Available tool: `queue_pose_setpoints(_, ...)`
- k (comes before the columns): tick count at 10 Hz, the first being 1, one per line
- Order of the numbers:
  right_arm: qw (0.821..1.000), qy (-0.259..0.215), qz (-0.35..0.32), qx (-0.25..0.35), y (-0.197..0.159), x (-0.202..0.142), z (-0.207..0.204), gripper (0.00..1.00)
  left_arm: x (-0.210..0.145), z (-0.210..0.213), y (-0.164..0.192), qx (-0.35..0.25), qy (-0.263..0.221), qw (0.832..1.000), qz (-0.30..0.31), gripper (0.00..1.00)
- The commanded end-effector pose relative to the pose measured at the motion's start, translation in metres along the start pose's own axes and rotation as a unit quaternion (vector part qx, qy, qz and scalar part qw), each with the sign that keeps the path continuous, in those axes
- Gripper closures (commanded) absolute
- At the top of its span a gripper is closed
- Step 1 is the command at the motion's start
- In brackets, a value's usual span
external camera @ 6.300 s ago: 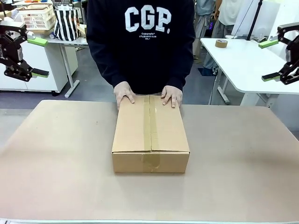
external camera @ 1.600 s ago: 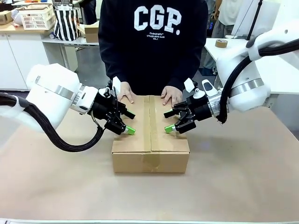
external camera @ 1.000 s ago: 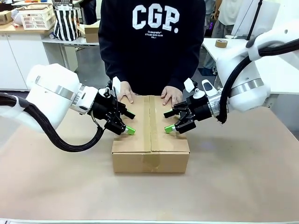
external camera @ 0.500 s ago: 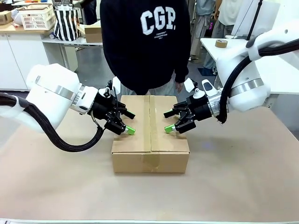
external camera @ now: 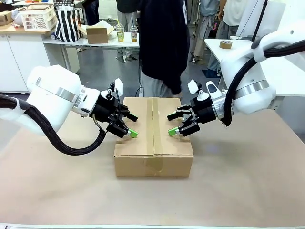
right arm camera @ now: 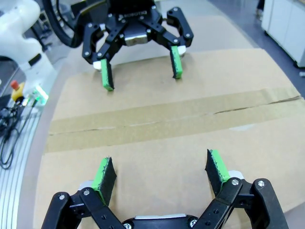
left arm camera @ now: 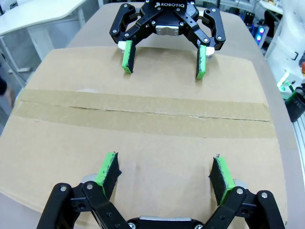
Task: Pack the gift set into the box.
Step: Press and hold the closed box until the human finishes sealing it.
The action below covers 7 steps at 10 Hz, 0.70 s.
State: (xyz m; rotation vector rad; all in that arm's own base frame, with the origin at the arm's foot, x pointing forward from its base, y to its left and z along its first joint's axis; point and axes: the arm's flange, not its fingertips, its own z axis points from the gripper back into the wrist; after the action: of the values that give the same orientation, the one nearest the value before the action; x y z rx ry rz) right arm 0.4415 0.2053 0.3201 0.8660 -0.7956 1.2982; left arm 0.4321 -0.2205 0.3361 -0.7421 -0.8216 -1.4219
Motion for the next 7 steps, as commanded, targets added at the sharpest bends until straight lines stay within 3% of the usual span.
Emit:
queue_pose_setpoints(1,1.000,0.005,-0.002,-0.012,-0.0011,-0.0015,-0.0004,0.00,-0.0030,-0.0005,-0.0009,-0.003,-0.003,1.000,-0.004,0.00)
queue_pose_setpoints(7,1.000,0.005,-0.002,-0.012,-0.0011,-0.0015,-0.0004,0.00,-0.0030,-0.0005,-0.0009,-0.003,-0.003,1.000,-0.004,0.00)
